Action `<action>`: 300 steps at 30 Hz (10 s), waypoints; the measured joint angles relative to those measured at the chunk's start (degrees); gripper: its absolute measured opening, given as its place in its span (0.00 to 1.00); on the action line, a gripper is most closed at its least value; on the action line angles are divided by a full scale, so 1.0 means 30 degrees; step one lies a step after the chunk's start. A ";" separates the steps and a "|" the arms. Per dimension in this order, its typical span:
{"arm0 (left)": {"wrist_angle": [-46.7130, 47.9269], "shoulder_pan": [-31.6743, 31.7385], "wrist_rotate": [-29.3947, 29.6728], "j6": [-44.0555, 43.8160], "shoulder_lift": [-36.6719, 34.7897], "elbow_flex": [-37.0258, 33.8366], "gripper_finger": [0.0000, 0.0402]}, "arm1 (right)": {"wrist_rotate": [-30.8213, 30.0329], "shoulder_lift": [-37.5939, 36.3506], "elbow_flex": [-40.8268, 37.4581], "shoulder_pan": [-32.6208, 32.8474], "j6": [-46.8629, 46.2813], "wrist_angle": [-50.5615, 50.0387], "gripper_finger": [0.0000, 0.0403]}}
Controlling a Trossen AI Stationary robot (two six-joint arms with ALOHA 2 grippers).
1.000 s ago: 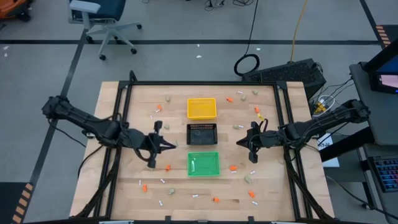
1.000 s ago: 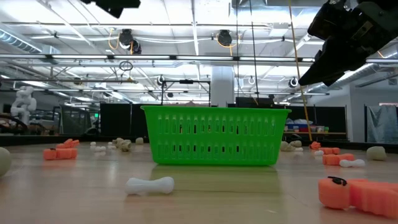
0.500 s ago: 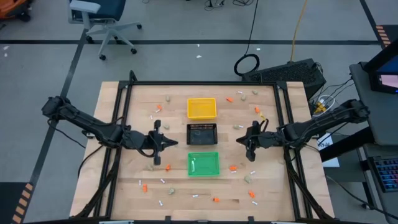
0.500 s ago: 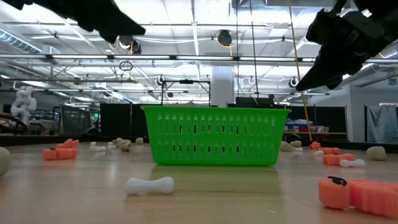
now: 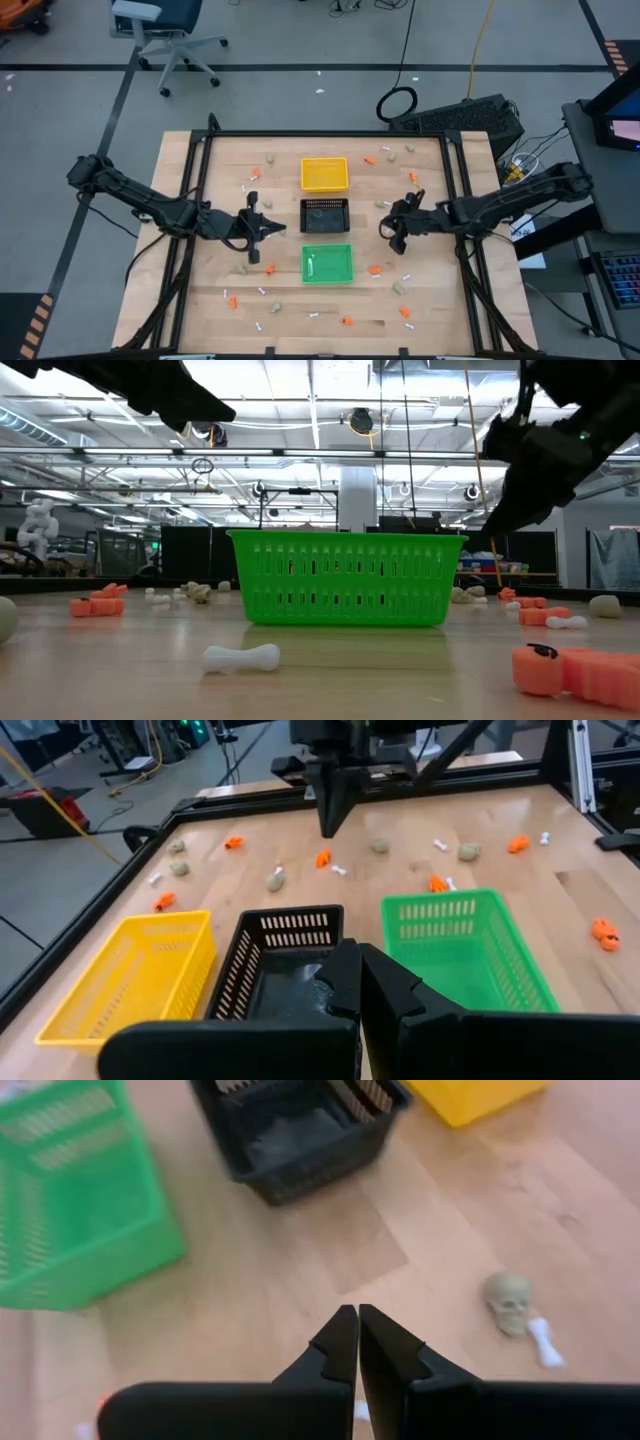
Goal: Sort Halloween decoration
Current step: Put the gray skull toy into the black basket
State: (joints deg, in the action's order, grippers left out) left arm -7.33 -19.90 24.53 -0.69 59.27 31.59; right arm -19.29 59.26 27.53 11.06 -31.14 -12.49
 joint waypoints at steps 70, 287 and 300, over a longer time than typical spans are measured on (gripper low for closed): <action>-0.0952 0.1107 -0.0095 0.1437 0.2375 0.0007 0.00 | 0.4456 0.5932 -0.2535 -0.8200 0.7806 0.8065 0.44; -0.1906 0.1151 0.0138 0.1348 0.2371 0.0000 0.00 | 0.5967 1.1962 1.0630 -0.4718 0.8111 0.2289 0.12; -0.1807 0.1151 0.0138 0.1341 0.2368 0.0007 0.00 | 0.5895 1.4078 1.2339 -0.4711 0.8306 -0.0173 0.12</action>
State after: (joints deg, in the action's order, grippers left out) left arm -12.75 -16.45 24.95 3.33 66.37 31.62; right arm -1.60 101.49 64.55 -3.07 -6.22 -13.01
